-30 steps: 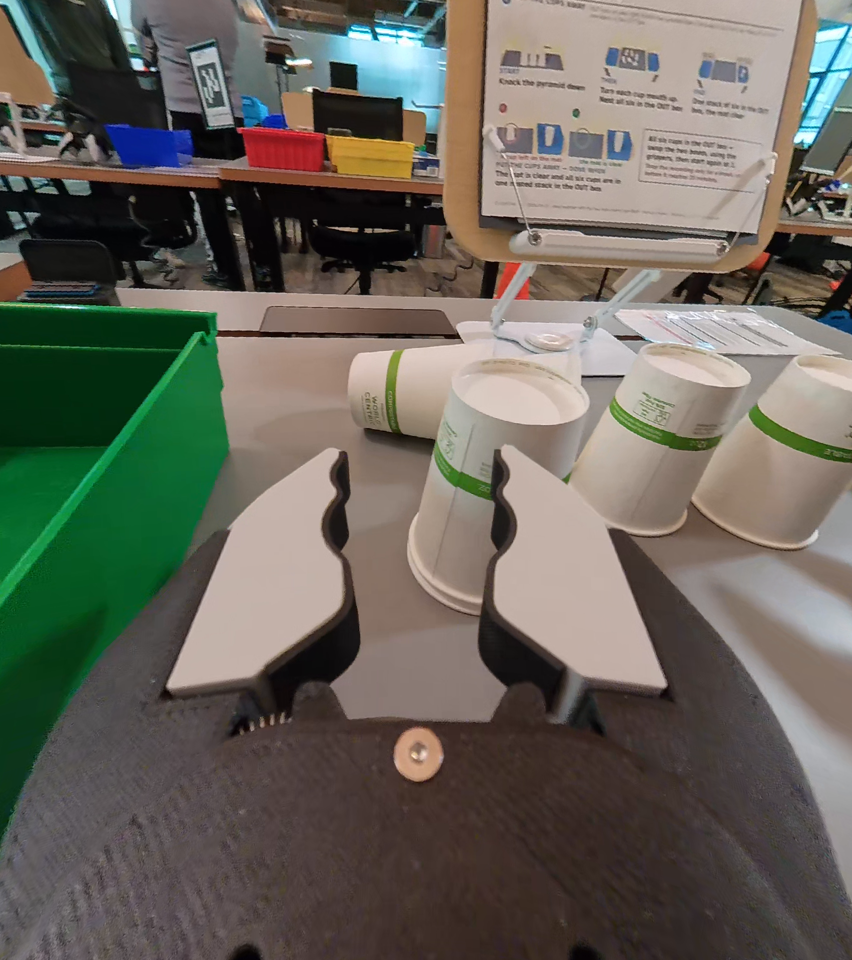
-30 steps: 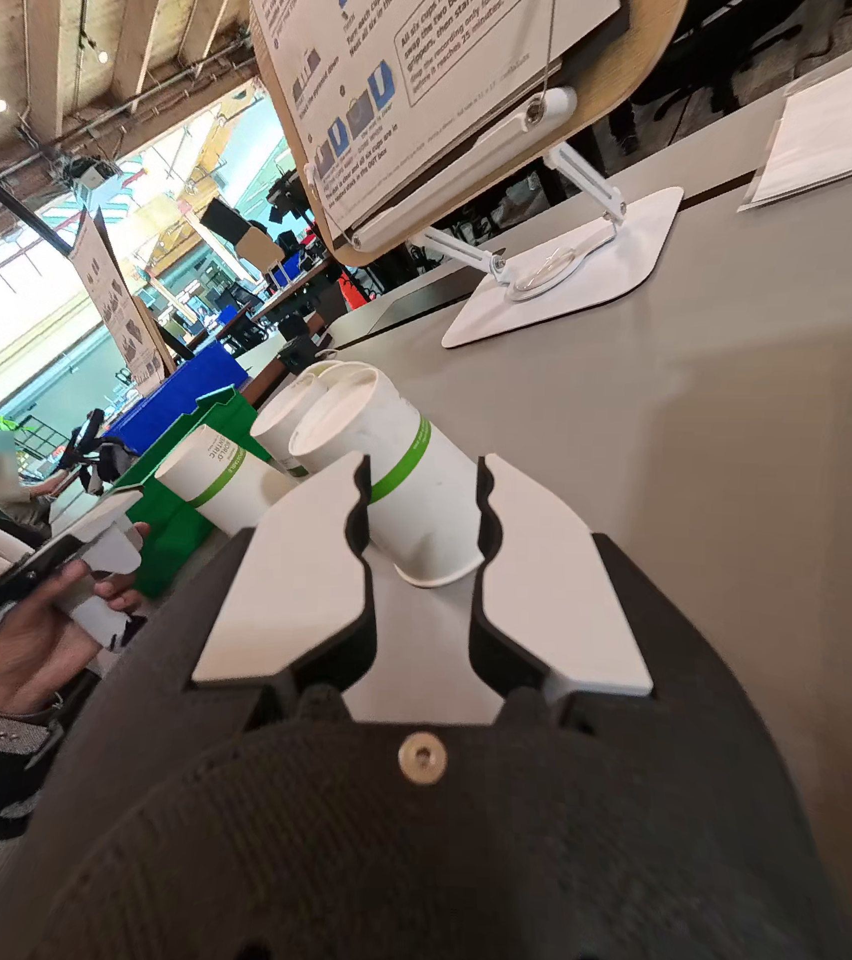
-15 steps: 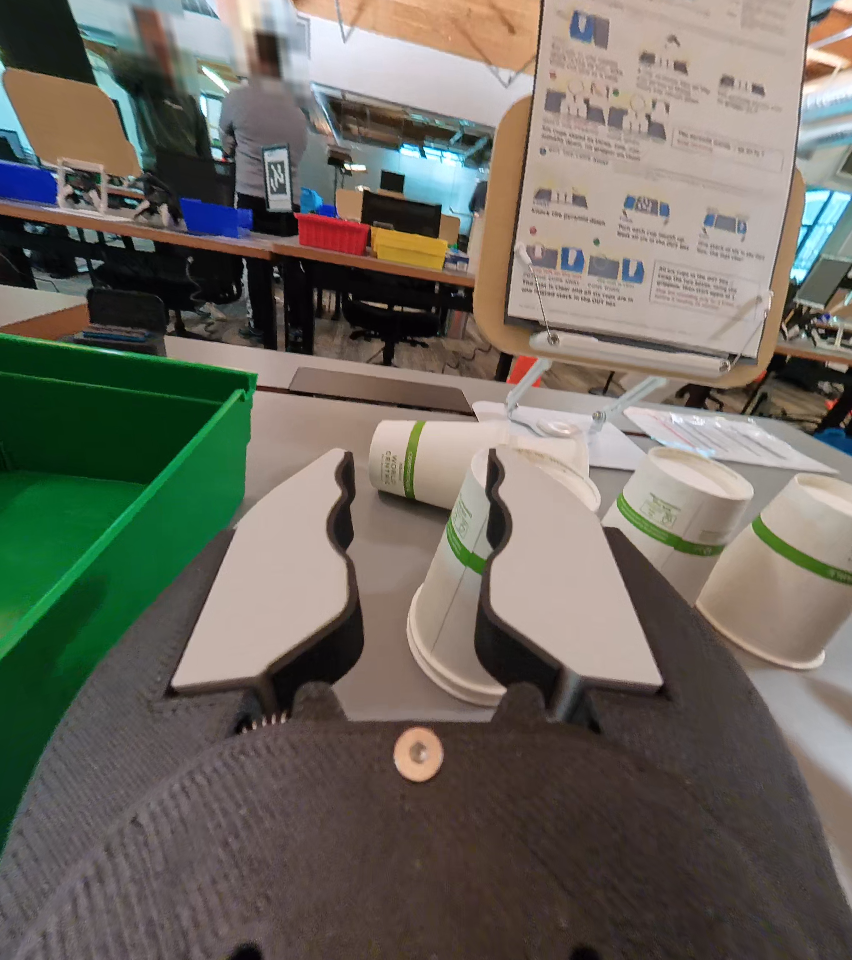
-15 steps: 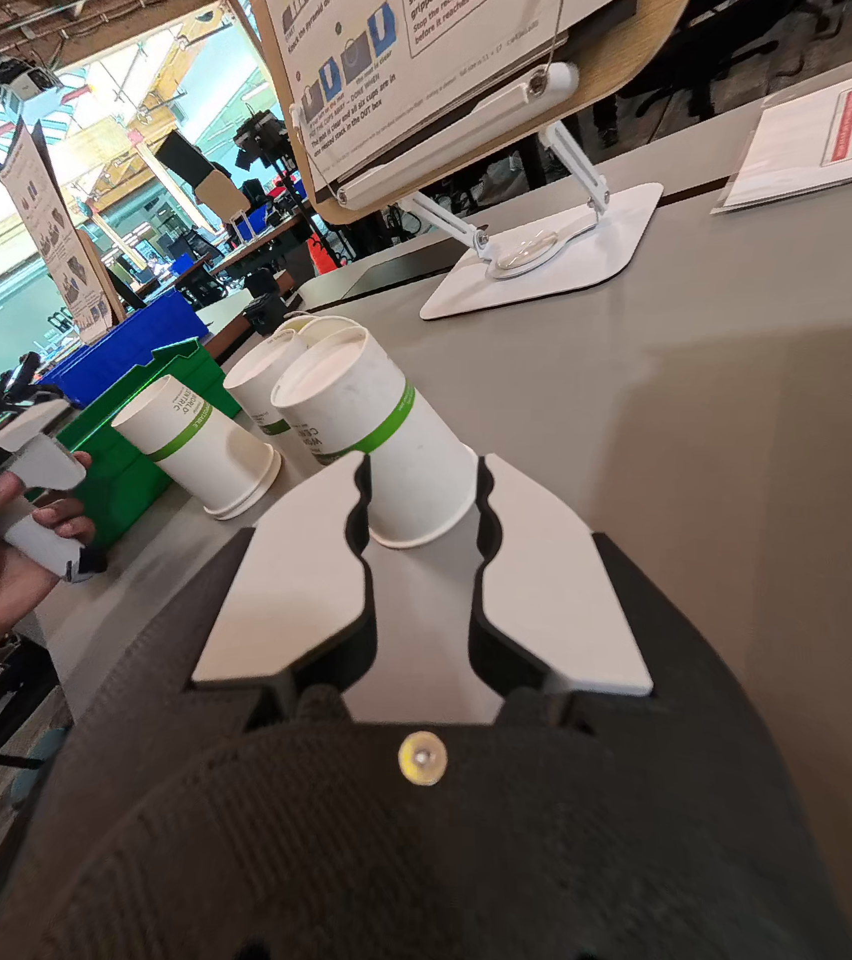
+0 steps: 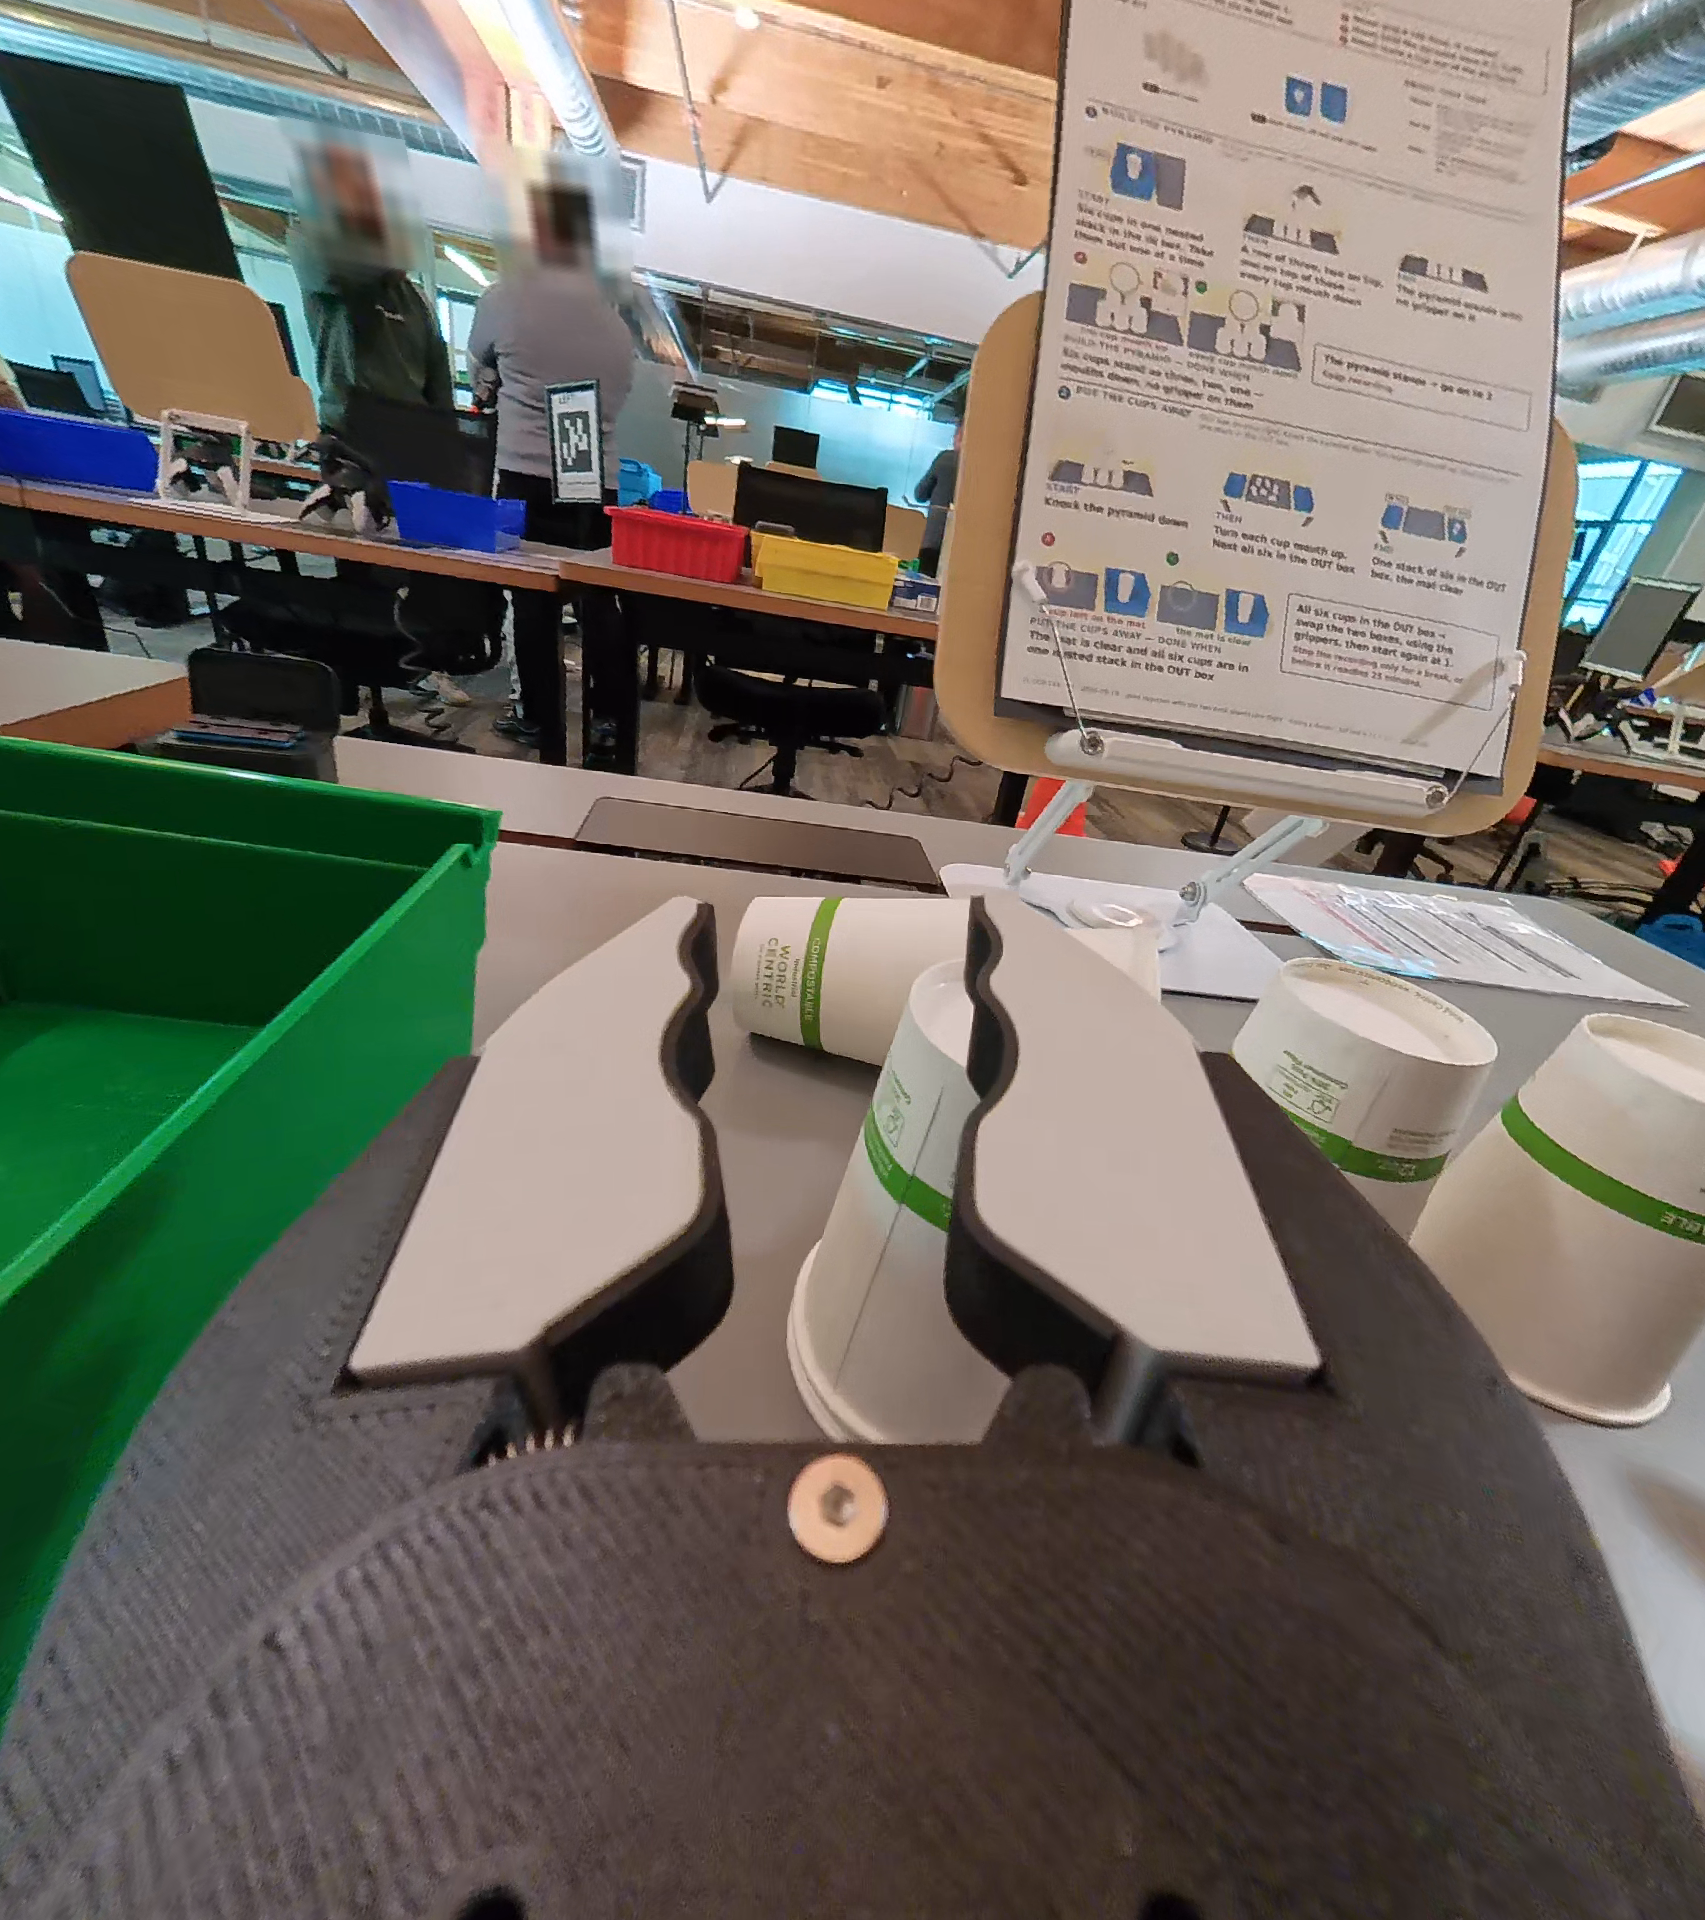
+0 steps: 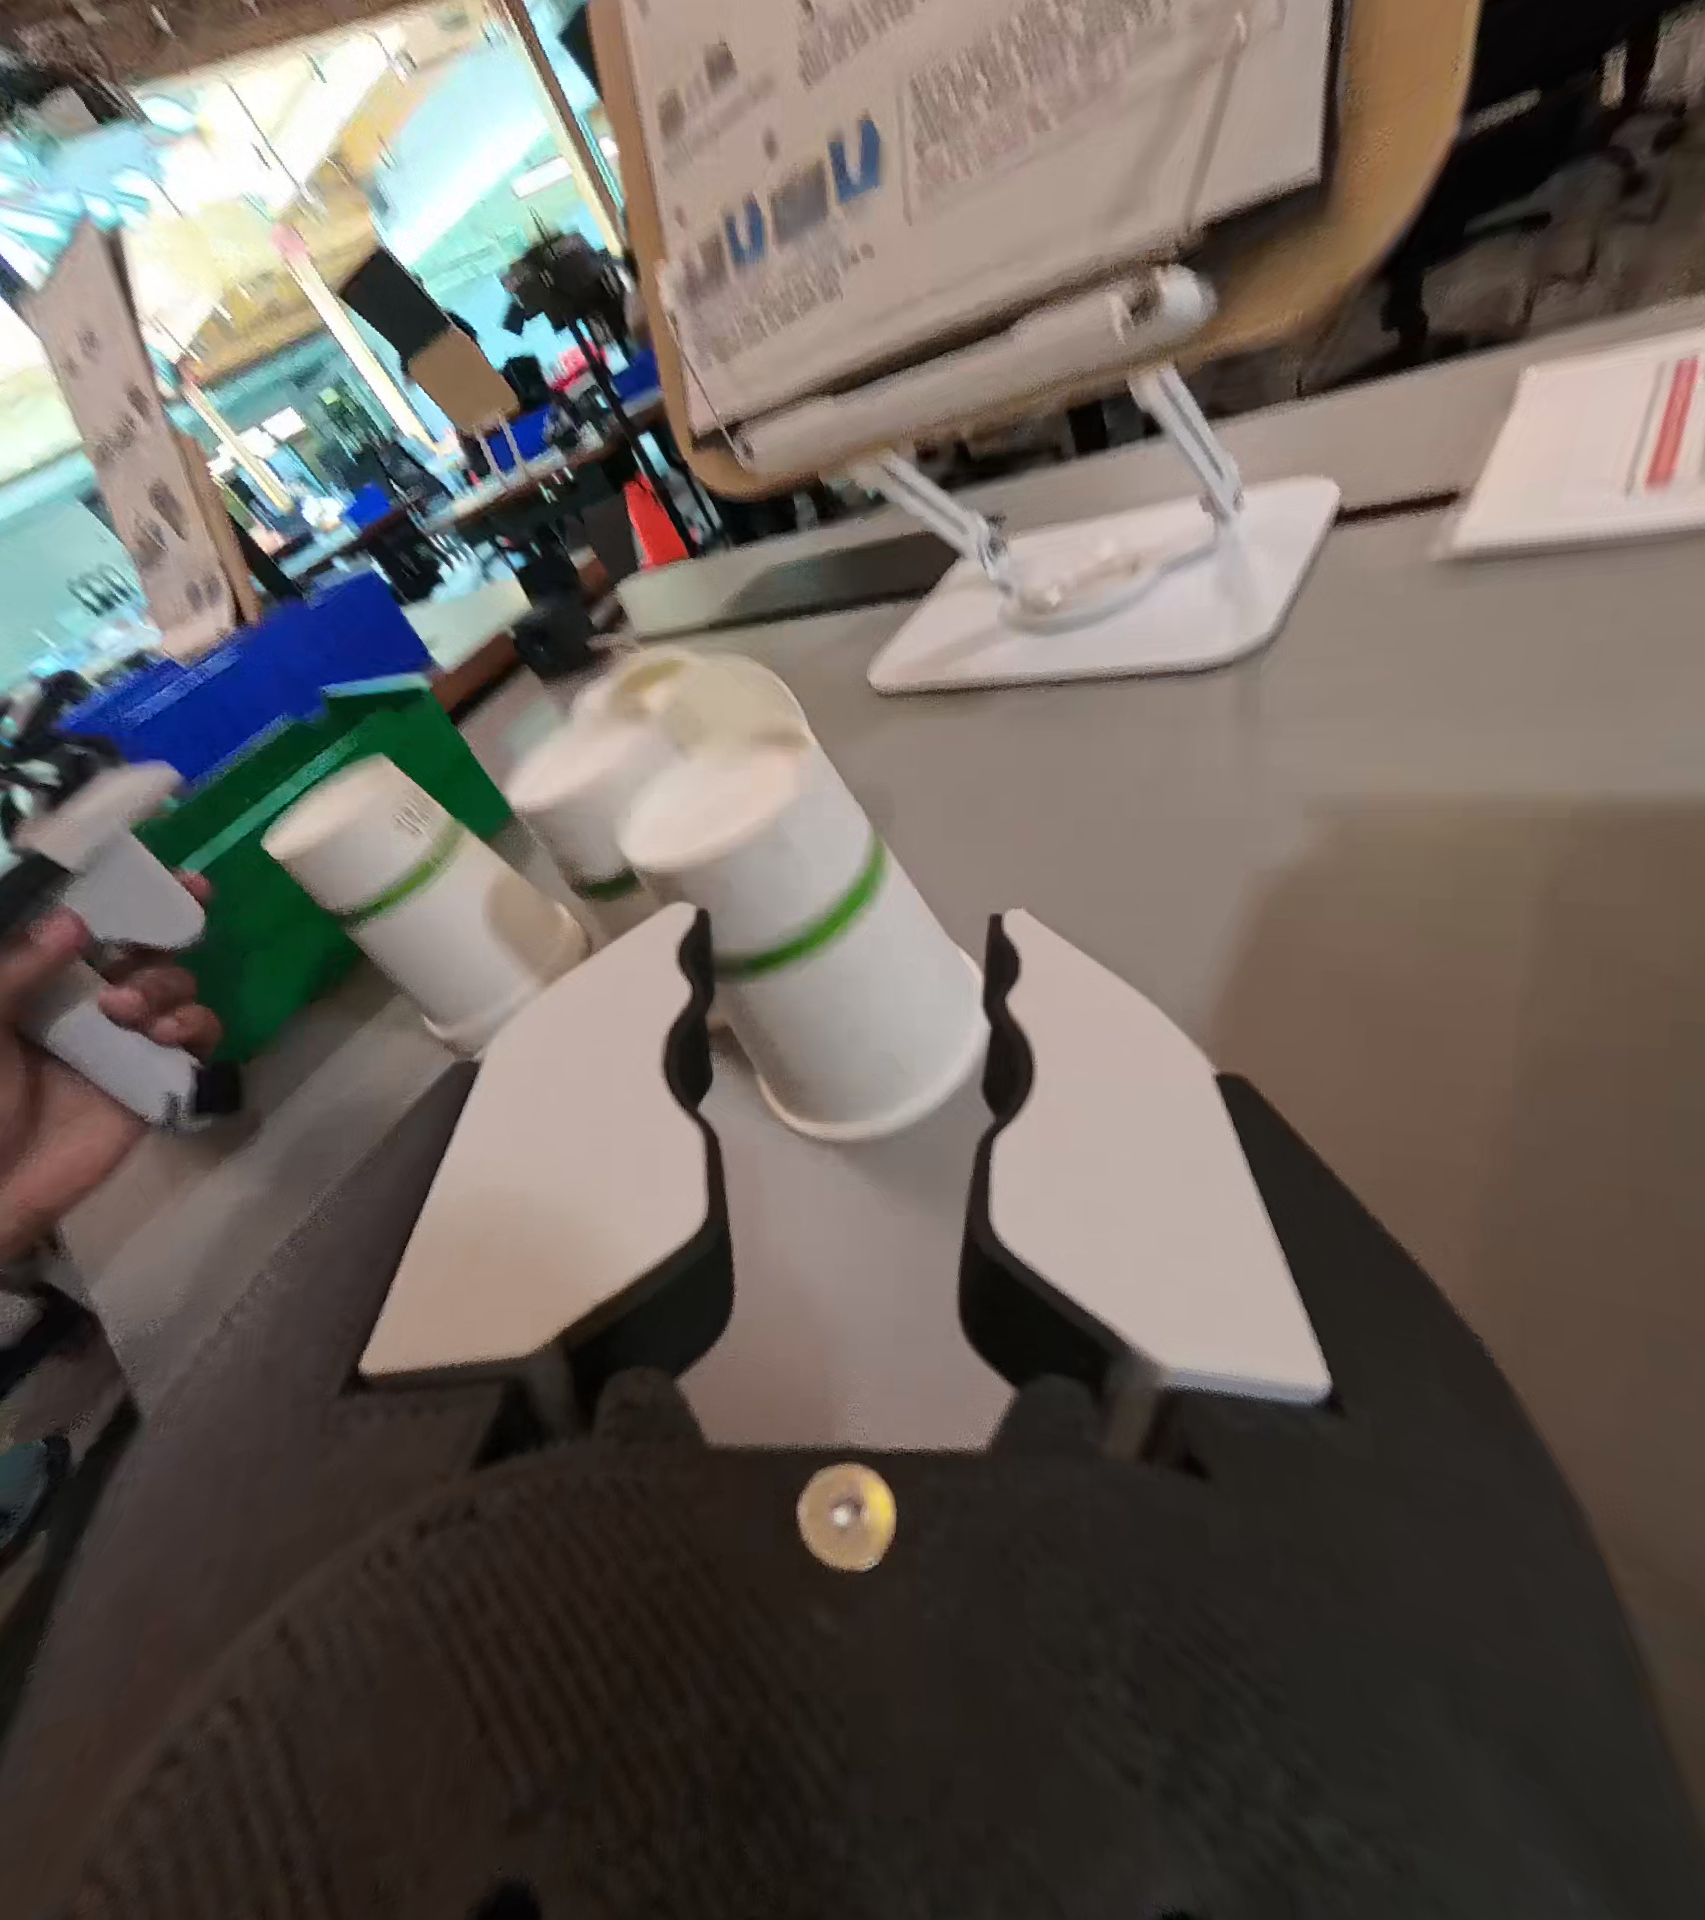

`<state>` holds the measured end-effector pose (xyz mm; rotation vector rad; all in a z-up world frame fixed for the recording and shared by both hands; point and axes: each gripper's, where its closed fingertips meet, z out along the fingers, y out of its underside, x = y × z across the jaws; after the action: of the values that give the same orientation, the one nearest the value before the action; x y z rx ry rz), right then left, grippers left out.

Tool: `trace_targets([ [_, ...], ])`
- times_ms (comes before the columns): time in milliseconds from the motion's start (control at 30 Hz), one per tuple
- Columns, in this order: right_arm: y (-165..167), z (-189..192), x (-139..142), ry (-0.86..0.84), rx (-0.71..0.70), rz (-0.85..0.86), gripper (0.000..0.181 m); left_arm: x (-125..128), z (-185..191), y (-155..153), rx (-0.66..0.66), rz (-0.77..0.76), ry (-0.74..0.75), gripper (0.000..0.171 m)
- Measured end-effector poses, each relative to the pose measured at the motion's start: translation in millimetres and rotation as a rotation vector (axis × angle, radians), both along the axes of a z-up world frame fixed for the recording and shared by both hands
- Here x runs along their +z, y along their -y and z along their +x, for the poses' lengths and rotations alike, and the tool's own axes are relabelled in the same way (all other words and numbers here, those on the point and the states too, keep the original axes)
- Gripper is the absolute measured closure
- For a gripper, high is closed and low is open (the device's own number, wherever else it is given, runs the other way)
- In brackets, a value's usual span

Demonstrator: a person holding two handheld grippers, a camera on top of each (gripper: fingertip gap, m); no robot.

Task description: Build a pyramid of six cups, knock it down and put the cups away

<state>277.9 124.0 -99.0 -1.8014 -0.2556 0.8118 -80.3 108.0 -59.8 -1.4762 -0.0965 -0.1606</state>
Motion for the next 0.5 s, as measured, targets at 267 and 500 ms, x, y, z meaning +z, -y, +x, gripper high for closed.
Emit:
trace_targets([
  [267, -54, -127, 79, -0.038, 0.286, -0.184, 0.121, 4, -13, 6, 0.044, 0.021, 0.062, 0.127],
  [500, -126, -195, 14, 0.363, 0.373, -0.49, 0.118, 0, -13, 0, 0.027, 0.007, 0.066, 0.127],
])
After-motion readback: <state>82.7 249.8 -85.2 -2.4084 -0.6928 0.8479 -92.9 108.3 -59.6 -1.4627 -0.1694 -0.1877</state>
